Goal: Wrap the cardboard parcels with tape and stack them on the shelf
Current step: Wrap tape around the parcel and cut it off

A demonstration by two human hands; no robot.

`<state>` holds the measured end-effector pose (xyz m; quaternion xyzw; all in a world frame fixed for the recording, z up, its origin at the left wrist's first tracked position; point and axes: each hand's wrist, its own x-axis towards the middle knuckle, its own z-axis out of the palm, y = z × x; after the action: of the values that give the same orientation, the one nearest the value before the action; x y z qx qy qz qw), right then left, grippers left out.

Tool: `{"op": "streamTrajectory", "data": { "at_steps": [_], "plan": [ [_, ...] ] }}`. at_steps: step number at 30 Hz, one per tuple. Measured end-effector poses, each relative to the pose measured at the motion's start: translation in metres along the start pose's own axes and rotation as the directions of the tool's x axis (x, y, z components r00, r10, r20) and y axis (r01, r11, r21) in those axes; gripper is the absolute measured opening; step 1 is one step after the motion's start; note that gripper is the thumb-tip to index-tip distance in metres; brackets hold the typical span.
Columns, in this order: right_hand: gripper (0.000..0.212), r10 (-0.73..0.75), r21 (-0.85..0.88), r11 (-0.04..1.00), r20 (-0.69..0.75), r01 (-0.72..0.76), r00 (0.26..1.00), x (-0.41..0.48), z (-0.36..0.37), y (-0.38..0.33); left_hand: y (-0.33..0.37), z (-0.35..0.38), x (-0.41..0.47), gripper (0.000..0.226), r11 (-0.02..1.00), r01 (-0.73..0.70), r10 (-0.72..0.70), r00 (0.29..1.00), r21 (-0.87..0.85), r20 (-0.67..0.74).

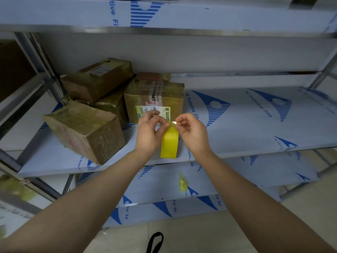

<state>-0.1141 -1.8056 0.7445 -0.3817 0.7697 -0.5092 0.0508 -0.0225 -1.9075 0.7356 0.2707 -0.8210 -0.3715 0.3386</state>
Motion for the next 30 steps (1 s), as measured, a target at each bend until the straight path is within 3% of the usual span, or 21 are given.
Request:
{"op": "streamTrajectory", "data": {
  "at_steps": [2, 7, 10, 16, 20, 24, 30],
  "plan": [
    [0.016, -0.014, -0.056, 0.998, -0.012, 0.014, 1.0, 0.003, 0.003, -0.002, -0.006, 0.001, -0.001, 0.012, 0.993, -0.102, 0.101, 0.995, 0.065, 0.012],
    [0.02, -0.102, -0.284, 0.955, -0.06, 0.081, 0.993, 0.006, 0.015, -0.005, -0.014, 0.013, 0.004, 0.015, 0.992, -0.023, 0.031, 0.997, 0.124, -0.066],
    [0.019, -0.138, -0.319, 0.942, -0.091, 0.103, 0.986, 0.006, 0.021, -0.004, -0.014, 0.019, 0.007, 0.013, 0.99, 0.046, -0.031, 0.993, 0.134, -0.111],
    [0.015, -0.139, -0.227, 0.965, -0.03, 0.129, 0.99, 0.018, 0.013, 0.001, -0.014, 0.024, 0.013, 0.015, 0.976, 0.156, -0.175, 0.977, -0.155, -0.122],
    [0.017, -0.121, -0.218, 0.968, 0.025, 0.124, 0.992, 0.022, 0.01, 0.001, -0.006, 0.028, 0.019, 0.029, 0.85, 0.354, -0.386, 0.922, -0.391, -0.003],
    [0.02, -0.062, -0.203, 0.976, 0.085, 0.078, 0.994, 0.026, 0.008, -0.002, -0.005, 0.021, 0.031, 0.021, 0.744, 0.504, -0.51, 0.853, -0.439, 0.114],
    [0.028, 0.044, -0.355, 0.934, 0.197, 0.029, 0.979, 0.037, 0.008, -0.011, -0.001, 0.011, 0.037, 0.014, 0.717, 0.553, -0.543, 0.825, -0.425, 0.158]
  ]
}}
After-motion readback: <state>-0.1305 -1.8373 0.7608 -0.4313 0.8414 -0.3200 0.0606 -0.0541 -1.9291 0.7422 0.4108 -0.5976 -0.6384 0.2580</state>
